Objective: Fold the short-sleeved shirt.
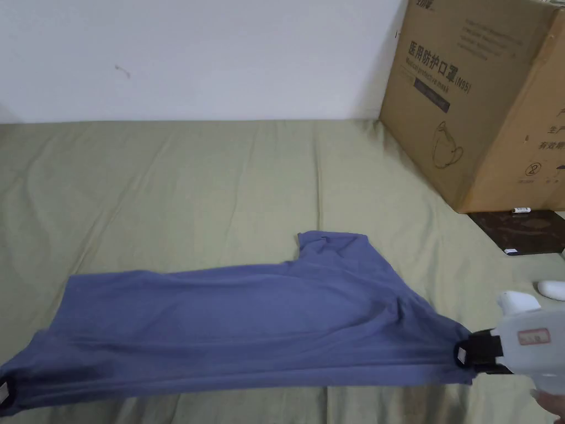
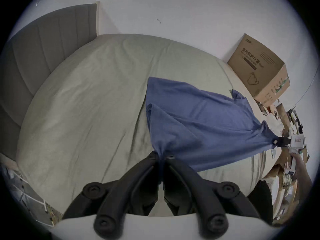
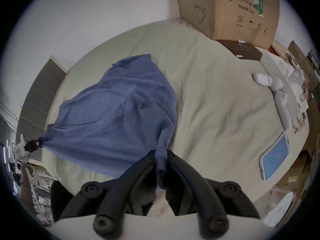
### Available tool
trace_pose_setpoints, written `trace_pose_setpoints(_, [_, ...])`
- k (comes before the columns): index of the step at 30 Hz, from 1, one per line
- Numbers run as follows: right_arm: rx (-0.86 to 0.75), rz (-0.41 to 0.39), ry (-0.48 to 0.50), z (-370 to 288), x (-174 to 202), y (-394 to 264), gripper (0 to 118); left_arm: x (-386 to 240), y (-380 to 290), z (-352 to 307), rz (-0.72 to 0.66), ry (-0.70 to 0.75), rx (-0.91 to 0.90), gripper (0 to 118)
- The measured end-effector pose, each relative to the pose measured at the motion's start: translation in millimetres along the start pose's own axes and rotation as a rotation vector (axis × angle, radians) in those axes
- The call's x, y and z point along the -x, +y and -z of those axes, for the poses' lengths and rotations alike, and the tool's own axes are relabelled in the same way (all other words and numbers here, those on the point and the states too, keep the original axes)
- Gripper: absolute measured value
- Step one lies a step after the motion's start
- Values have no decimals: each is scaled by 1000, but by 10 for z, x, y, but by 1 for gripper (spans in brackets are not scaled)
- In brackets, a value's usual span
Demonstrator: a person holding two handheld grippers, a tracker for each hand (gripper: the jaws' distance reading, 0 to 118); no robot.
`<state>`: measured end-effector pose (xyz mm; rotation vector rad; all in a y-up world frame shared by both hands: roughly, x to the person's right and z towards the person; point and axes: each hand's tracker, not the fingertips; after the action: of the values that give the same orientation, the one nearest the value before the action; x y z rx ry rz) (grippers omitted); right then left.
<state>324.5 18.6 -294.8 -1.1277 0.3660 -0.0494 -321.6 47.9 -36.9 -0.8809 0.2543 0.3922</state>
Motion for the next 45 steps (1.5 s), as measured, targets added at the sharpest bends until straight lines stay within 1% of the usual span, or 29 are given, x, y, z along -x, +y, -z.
trace_pose_setpoints(5, [19, 51, 38, -326, 67, -649, 5, 109, -428, -276, 11, -15, 67, 3])
trace_pose_setpoints(8, [60, 40, 20, -290, 15, -908, 5, 182, -723, -286, 0, -56, 141, 3])
trace_pose_setpoints(10, [87, 54, 9, -187, -42, -999, 6, 225, -880, -218, -1, -54, 161, 3])
trace_pose_setpoints(11, [98, 75, 8, -136, -42, -1040, 8, 222, -931, -182, 5, -49, 172, 6])
trace_pose_setpoints(12, [99, 78, -5, -101, -14, -1070, 13, 225, -967, -140, 11, -45, 174, 13])
trace_pose_setpoints(13, [97, 75, -20, -79, 21, -1093, 22, 235, -990, -109, 10, -44, 174, 30])
trace_pose_setpoints(14, [95, 42, -71, -51, 10, -1072, 27, 235, -1006, -104, 4, -37, 167, 30])
trace_pose_setpoints(15, [93, -9, -136, -58, 65, -1075, 32, 235, -1004, -108, 5, -21, 161, 37])
trace_pose_setpoints(16, [85, -47, -182, -70, 108, -1072, 46, 234, -996, -119, 8, -14, 159, 51])
trace_pose_setpoints(17, [62, -68, -195, -107, 140, -1066, 82, 211, -985, -153, 13, -6, 153, 79])
trace_pose_setpoints(18, [36, -73, -192, -71, 38, -1036, 105, 198, -967, -194, 15, -6, 138, 94])
trace_pose_setpoints(19, [3, -64, -180, -130, 63, -1008, 117, 181, -941, -249, 13, -13, 104, 105])
trace_pose_setpoints(20, [-56, -53, -175, -222, 101, -964, 117, 154, -908, -320, 11, -28, 56, 108])
trace_pose_setpoints(22, [-112, -37, -147, -384, 234, -904, 117, 54, -818, -448, 14, -47, -8, 108])
trace_pose_setpoints(25, [-199, -47, -103, -549, 443, -762, 117, -116, -661, -599, 28, -62, -99, 108])
trace_pose_setpoints(27, [-222, -63, -36, -631, 661, -674, 115, -243, -534, -658, 23, -99, -130, 106])
trace_pose_setpoints(28, [-252, -72, -5, -659, 736, -639, 108, -298, -481, -679, 30, -117, -143, 100])
trace_pose_setpoints(29, [-294, -82, 24, -695, 821, -600, 83, -379, -421, -698, 41, -132, -162, 75])
trace_pose_setpoints(31, [-347, -88, 68, -738, 1025, -531, 7, -503, -291, -685, 69, -124, -178, 0])
trace_pose_setpoints(32, [-356, -84, 96, -694, 1069, -477, 0, -547, -215, -613, 80, -100, -164, 0])
trace_pose_setpoints(34, [-355, -59, 145, -594, 1094, -382, 0, -524, -82, -501, 84, -109, -160, 0])
trace_pose_setpoints(35, [-340, -61, 138, -532, 1110, -330, 0, -488, 13, -398, 92, -120, -142, 0])
trace_pose_setpoints(38, [-314, -71, 128, -386, 1159, -249, 0, -298, 343, 17, 90, -61, -104, 0])
trace_pose_setpoints(39, [-306, -81, 131, -344, 1170, -234, 0, -185, 478, 194, 68, -56, -78, 9])
trace_pose_setpoints(40, [-292, -98, 123, -311, 1177, -227, 0, -81, 585, 361, 45, -50, -55, 32])
trace_pose_setpoints(41, [-276, -112, 112, -269, 1181, -216, 0, -21, 675, 538, 27, -47, -27, 74])
trace_pose_setpoints(42, [-265, -119, 102, -221, 1178, -214, 0, 42, 761, 721, 24, -8, 11, 101])
trace_pose_setpoints(43, [-255, -120, 98, -184, 1160, -210, 0, 103, 820, 899, 23, 7, 40, 114])
trace_pose_setpoints(45, [-226, -106, 86, -106, 1110, -203, 0, 145, 864, 1189, 43, 24, 62, 116])
